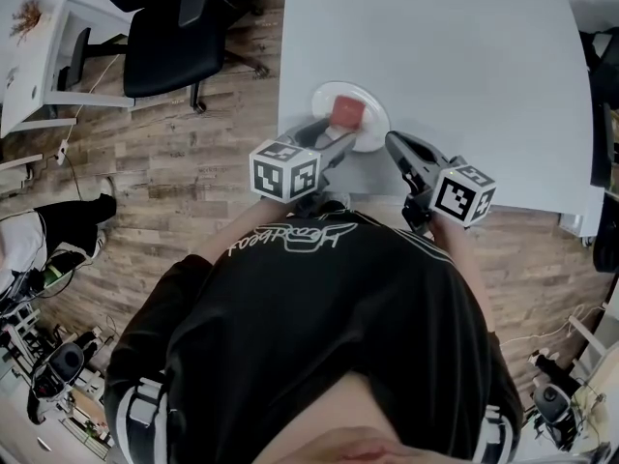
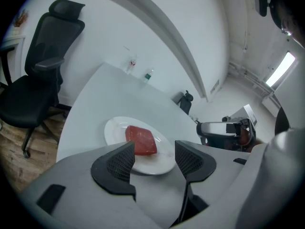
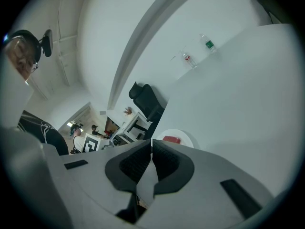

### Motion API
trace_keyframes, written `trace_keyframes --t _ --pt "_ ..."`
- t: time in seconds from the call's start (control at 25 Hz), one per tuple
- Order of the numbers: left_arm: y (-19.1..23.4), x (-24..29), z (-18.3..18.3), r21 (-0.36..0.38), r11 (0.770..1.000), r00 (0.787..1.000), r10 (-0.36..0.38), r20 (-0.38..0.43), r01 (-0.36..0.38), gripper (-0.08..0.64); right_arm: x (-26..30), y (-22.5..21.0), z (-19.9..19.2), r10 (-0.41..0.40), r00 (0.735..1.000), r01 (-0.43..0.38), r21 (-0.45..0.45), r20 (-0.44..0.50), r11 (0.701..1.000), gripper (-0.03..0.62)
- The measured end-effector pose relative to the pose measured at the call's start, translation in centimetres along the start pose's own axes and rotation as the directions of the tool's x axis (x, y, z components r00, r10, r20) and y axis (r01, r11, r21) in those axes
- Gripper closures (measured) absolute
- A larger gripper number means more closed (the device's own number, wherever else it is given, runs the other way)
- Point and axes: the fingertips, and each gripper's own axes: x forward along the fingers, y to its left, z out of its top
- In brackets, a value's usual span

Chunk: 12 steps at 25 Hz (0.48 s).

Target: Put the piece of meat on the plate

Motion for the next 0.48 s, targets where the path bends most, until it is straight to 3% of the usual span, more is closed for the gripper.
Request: trace_keyframes --t 0.2,0.48 --pt "-0.1 -1.5 -0.3 -0.016 0.999 1.0 -0.027 0.011 0.028 0.306 0.6 1.5 -1.2 -0.002 1.0 0.001 -0.015 -0.013 1.0 0.578" --pt "-0.8 -5.2 -1.2 0.006 0.997 0.997 -0.074 0.025 0.074 0.401 1.2 4.5 -3.3 -0.009 1.0 0.008 -0.045 -0.009 0.999 0.578"
